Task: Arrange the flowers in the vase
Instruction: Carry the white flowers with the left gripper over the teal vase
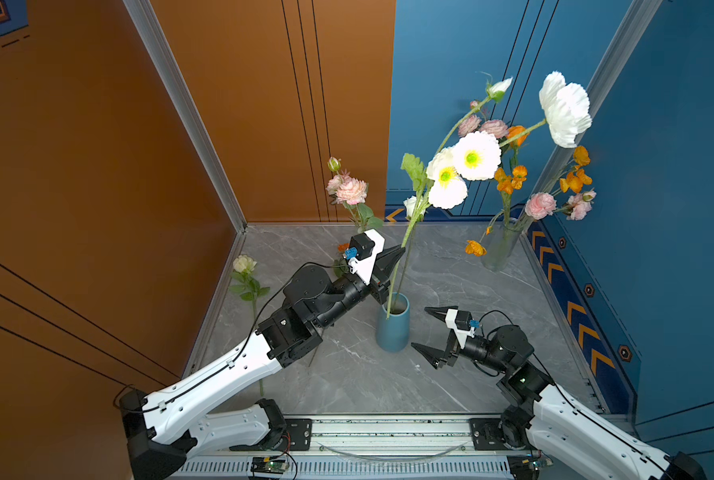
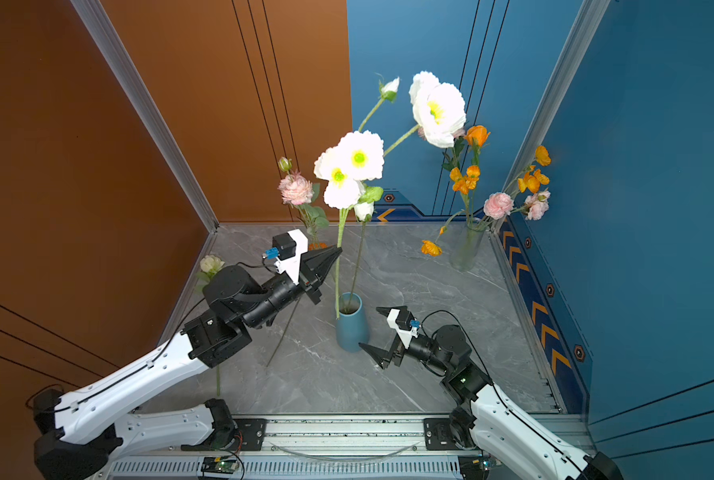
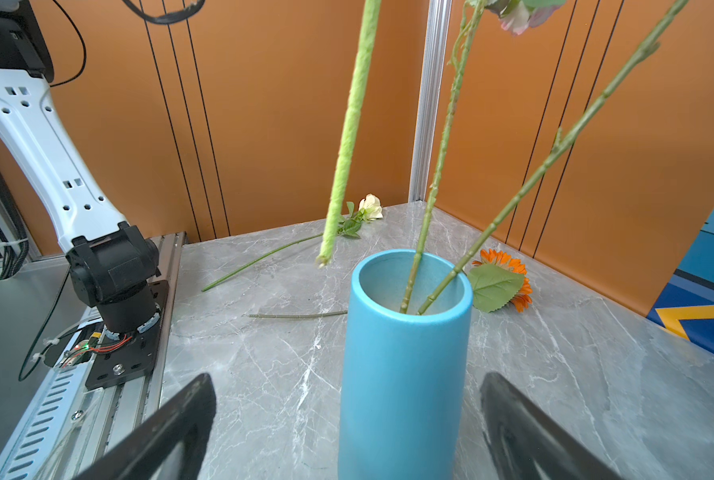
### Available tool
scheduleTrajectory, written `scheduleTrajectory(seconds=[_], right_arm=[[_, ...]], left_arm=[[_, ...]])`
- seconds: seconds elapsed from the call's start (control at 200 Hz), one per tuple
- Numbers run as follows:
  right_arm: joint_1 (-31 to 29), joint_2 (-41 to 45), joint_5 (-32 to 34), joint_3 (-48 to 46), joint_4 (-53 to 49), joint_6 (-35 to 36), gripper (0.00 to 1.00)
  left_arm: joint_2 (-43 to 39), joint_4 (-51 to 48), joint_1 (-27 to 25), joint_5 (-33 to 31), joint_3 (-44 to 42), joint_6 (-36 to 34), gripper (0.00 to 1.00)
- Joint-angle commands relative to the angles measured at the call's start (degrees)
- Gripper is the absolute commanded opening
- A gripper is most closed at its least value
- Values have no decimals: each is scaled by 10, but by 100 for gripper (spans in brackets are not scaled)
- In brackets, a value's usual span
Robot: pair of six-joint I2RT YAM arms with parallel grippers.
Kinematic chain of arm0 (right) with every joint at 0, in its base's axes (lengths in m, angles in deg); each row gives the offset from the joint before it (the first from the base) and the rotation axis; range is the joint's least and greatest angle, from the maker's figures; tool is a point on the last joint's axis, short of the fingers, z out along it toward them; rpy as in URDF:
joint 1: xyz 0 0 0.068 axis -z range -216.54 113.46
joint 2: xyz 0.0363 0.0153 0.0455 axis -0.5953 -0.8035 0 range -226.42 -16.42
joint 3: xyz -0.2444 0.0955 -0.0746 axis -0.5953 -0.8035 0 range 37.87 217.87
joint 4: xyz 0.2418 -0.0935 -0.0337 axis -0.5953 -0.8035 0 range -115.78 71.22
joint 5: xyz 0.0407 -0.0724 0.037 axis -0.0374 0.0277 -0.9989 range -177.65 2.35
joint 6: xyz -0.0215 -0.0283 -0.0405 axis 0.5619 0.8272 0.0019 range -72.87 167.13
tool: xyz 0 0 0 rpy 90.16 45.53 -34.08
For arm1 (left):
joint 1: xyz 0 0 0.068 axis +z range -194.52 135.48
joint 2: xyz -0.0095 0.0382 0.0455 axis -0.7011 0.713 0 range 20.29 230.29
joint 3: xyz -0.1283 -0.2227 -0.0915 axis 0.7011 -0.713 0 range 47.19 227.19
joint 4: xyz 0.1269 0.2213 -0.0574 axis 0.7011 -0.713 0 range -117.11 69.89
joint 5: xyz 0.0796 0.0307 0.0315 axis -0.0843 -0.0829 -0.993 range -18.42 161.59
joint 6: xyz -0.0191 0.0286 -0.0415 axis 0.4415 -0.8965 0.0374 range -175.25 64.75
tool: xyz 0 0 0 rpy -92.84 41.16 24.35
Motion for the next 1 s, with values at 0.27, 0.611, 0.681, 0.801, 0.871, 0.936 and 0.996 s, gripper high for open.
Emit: scheduleTrajectory(seconds=[0.27, 0.611, 0.681, 0.801, 0.871, 0.936, 0.996], right_arm=[[7, 9, 5, -6, 17, -15, 100], [7, 11, 3, -6, 17, -15, 100], [7, 11, 4, -6, 17, -16, 100], [7, 9, 2, -5, 18, -16, 100], [7, 9, 3, -6, 18, -16, 100], [7, 9, 2, -6, 18, -16, 100], [7, 9, 2, -5, 18, -16, 100]], left_arm=[[60, 44, -9, 22, 52, -35, 0], [85, 40, 38, 140, 27, 2, 0], [91, 27, 41, 172, 28, 1, 0], [97, -7, 42, 200, 26, -19, 0], [97, -21, 46, 211, 21, -32, 0], [95, -28, 49, 220, 9, -59, 0], [92, -32, 51, 219, -3, -79, 0]])
